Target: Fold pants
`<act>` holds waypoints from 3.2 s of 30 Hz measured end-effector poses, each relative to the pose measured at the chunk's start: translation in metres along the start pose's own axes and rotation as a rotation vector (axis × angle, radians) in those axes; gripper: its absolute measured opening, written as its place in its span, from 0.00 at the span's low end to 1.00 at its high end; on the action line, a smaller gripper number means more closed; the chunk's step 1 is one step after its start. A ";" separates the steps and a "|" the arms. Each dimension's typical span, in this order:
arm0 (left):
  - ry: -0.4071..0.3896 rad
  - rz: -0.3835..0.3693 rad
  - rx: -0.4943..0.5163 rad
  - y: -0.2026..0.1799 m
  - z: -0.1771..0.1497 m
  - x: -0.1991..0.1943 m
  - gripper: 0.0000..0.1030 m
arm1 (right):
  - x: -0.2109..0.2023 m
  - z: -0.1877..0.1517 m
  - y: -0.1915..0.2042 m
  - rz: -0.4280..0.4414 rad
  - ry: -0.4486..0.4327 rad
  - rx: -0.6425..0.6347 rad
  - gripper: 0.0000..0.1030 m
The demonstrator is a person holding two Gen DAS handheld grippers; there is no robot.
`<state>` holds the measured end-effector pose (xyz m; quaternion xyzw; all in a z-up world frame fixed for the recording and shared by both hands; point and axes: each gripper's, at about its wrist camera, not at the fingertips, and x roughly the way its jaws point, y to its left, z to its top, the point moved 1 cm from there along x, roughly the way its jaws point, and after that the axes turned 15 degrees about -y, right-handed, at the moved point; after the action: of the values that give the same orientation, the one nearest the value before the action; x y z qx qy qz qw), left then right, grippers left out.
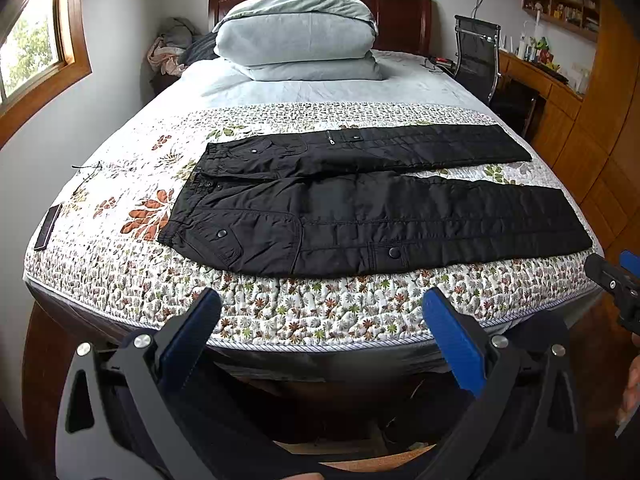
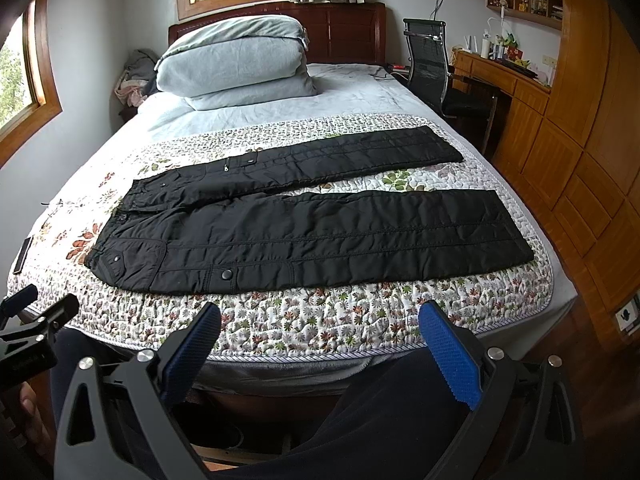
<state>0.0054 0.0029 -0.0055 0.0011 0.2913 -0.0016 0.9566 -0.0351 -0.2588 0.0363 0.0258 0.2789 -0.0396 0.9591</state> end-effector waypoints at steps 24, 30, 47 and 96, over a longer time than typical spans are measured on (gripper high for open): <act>0.000 0.001 0.005 0.001 0.000 0.001 0.97 | -0.001 -0.001 -0.002 -0.003 -0.002 0.004 0.97; 0.000 0.002 0.006 0.001 0.001 0.001 0.98 | -0.002 0.000 -0.003 -0.003 -0.003 0.004 0.97; 0.001 0.004 0.008 0.001 0.002 0.001 0.98 | 0.000 0.000 -0.002 -0.003 -0.003 0.002 0.97; 0.069 -0.037 -0.049 0.096 0.027 0.137 0.98 | 0.129 0.019 -0.048 0.077 0.100 -0.024 0.97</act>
<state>0.1348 0.0988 -0.0597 -0.0276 0.3240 -0.0122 0.9456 0.0794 -0.3163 -0.0185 0.0270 0.3258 0.0020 0.9451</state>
